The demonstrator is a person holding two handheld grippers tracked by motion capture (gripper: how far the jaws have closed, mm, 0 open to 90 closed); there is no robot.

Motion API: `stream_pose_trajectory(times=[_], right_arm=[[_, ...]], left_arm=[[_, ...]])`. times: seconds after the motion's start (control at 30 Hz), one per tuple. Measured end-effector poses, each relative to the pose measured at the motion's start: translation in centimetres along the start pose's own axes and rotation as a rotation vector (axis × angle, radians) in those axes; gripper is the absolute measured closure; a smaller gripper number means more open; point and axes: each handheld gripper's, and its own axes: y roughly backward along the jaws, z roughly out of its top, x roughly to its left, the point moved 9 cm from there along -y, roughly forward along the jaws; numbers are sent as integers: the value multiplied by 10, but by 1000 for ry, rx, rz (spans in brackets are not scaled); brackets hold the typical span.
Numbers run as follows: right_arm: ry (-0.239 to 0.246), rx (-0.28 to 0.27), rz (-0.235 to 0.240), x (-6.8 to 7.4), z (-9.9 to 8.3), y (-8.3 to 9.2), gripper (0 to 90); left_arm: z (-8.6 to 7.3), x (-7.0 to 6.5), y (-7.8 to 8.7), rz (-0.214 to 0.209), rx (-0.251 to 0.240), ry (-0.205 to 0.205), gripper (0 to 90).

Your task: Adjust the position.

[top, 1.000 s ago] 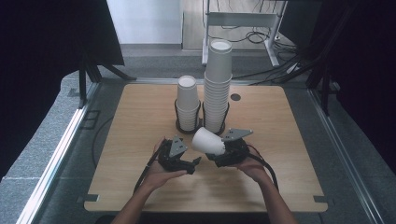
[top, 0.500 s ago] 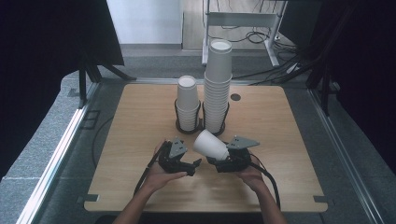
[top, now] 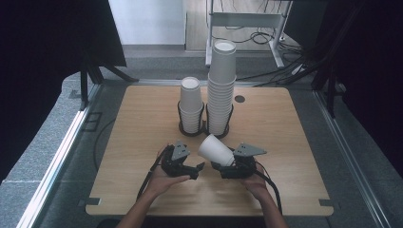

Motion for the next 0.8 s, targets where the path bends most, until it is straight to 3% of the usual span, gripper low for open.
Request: stream_pose_trajectory(times=[0.43, 0.8], right_arm=[[-3, -37, -10, -1, -3, 2, 198], [-24, -131, 2, 1, 5, 8, 197]], left_arm=[[-5, 3, 0, -13, 5, 35, 79], [-6, 8, 3, -58, -14, 129, 79]])
